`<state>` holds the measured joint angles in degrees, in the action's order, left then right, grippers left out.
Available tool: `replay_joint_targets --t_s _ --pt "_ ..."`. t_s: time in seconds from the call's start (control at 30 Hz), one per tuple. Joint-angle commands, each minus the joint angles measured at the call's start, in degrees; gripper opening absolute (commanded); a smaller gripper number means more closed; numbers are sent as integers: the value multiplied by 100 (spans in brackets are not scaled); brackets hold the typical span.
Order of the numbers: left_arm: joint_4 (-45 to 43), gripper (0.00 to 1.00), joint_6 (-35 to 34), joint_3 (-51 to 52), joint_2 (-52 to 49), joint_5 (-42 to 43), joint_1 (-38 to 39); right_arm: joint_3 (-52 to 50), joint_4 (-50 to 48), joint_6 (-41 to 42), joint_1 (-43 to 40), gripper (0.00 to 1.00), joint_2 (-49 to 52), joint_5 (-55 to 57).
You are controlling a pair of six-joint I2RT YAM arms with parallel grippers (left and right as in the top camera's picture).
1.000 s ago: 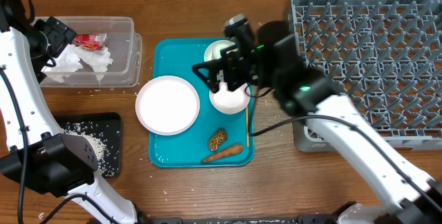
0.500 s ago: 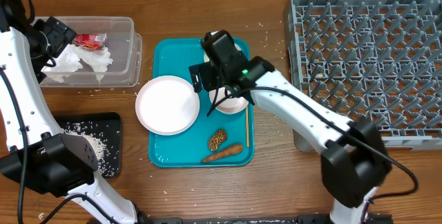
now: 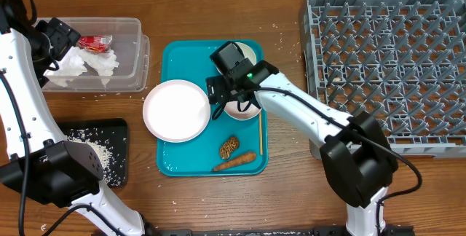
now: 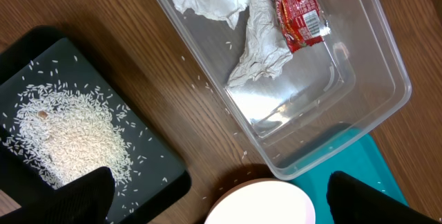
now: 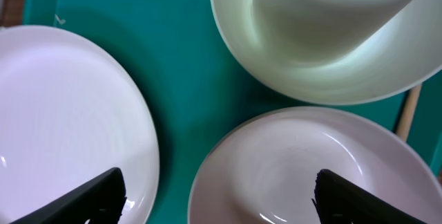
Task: Sort waste into correct bins and load items into the dishwasher
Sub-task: 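Lower the right gripper and grip the white bowl's rim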
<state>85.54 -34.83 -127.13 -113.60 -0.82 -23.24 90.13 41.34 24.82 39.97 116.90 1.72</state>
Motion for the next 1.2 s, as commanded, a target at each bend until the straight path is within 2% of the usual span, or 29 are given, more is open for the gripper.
replay_joint_targets --t_s 0.0,0.47,0.87,0.93,1.17 --pt "-9 100 -94 -74 24 24 2 186 37 101 149 89 181 -133" --pt "-9 100 -94 -74 24 24 2 181 192 96 527 70 341 643" --pt "-9 100 -94 -74 24 26 2 190 254 94 579 60 529 1045" --pt "-7 100 -94 -74 24 24 2 234 315 96 579 55 527 1023" --pt "-9 100 -94 -74 24 24 2 1126 1091 94 579 20 527 743"
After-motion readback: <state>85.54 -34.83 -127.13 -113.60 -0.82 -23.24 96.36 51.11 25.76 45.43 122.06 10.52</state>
